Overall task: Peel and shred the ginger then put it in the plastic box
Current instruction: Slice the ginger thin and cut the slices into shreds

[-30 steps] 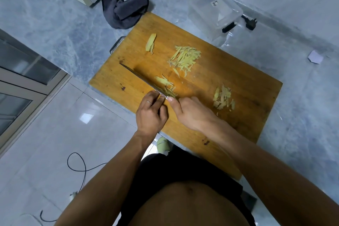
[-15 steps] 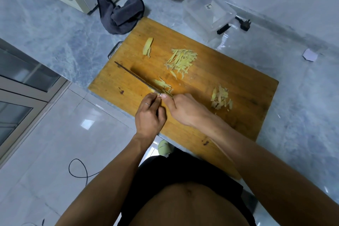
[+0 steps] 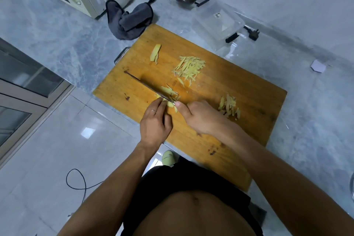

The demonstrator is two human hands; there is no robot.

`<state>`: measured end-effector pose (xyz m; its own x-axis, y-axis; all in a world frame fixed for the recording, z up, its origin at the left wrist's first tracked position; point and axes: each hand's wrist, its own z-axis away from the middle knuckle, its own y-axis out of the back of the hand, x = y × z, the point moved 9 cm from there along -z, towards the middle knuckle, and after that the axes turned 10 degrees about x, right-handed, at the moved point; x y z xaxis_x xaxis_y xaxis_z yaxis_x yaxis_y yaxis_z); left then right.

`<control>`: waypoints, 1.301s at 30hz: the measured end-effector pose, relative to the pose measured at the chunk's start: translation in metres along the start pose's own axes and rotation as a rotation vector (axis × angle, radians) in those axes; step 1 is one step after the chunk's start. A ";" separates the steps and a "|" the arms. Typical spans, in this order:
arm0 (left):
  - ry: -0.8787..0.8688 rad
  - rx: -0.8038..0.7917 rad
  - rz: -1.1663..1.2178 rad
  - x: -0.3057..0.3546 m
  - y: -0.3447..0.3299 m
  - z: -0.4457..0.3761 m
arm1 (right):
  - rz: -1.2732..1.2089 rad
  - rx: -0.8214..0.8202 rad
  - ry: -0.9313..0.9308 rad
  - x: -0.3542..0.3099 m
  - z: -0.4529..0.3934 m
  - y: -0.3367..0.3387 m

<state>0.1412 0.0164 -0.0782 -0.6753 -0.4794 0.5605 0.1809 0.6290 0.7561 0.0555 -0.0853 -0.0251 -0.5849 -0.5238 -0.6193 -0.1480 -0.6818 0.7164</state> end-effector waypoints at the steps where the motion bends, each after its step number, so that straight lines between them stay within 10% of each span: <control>1: 0.001 0.000 0.003 0.000 0.000 0.000 | 0.003 -0.003 0.007 0.000 0.001 0.001; 39: -0.235 -0.191 -0.039 0.004 0.005 -0.033 | -0.298 0.091 -0.255 0.049 0.038 0.025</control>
<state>0.1632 -0.0021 -0.0610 -0.8272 -0.3321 0.4532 0.2678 0.4760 0.8377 -0.0070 -0.1089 -0.0253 -0.6832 -0.1581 -0.7129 -0.4044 -0.7311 0.5496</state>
